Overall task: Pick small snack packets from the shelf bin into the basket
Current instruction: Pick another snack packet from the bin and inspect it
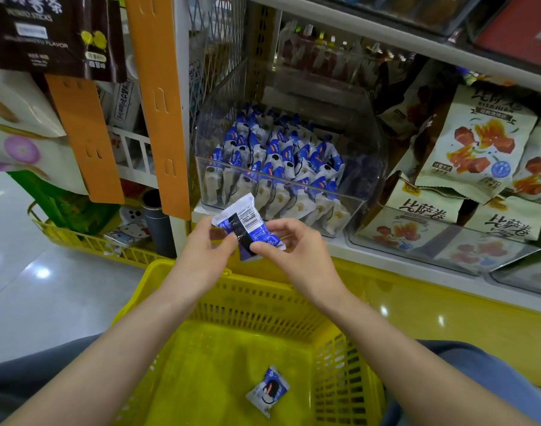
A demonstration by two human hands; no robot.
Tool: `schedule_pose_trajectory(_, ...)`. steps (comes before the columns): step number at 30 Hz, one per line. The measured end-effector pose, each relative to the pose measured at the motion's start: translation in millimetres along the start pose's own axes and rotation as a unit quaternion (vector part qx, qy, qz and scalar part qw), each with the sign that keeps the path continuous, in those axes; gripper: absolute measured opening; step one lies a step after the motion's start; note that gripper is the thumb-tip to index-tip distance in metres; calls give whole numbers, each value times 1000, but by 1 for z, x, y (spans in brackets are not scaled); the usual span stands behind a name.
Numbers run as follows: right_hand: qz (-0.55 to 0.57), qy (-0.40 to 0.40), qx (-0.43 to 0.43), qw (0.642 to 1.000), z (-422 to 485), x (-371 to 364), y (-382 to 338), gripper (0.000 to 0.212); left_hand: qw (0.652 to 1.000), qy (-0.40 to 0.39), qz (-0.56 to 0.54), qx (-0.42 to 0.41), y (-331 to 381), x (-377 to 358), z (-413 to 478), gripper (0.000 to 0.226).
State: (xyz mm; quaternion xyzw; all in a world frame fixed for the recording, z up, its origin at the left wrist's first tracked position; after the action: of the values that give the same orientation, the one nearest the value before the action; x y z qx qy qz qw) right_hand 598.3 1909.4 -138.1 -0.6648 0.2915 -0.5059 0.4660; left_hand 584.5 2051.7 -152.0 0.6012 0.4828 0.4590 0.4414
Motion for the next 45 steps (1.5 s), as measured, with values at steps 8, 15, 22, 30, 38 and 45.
schedule_pose_trajectory(8,-285,21,161,945,-15,-8,-24,31,966,-89,-243,-7,2,-11,0,22)
schedule_pose_trajectory(15,-195,-43,153,968,-15,-24,-19,34,986,12,-168,-17,1,6,-1,32)
schedule_pose_trajectory(22,-15,-7,-25,1000,-3,-14,4,36,992,-8,-119,-42,1,2,0,31)
schedule_pose_trajectory(30,39,-47,-62,996,-2,-8,5,21,991,-11,-117,-59,7,4,0,33)
schedule_pose_trajectory(38,102,-51,-19,993,-2,-3,-3,15,987,31,-129,-93,15,17,-2,23)
schedule_pose_trajectory(45,216,-10,-20,976,-5,0,-2,13,967,-13,-252,-43,11,15,0,15)
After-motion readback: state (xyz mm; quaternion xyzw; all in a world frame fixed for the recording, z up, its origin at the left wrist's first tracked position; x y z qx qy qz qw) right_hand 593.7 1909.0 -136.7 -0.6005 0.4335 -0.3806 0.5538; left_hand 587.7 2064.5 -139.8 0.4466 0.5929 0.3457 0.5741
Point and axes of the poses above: each hand's wrist, its own z-axis towards the middle knuckle, its own x-axis out of the back of the hand, y = z × x, the point moved 6 cm from there along z, towards the middle knuckle, and after that the axes turned 13 degrees about -y, right-handed, at the moved point
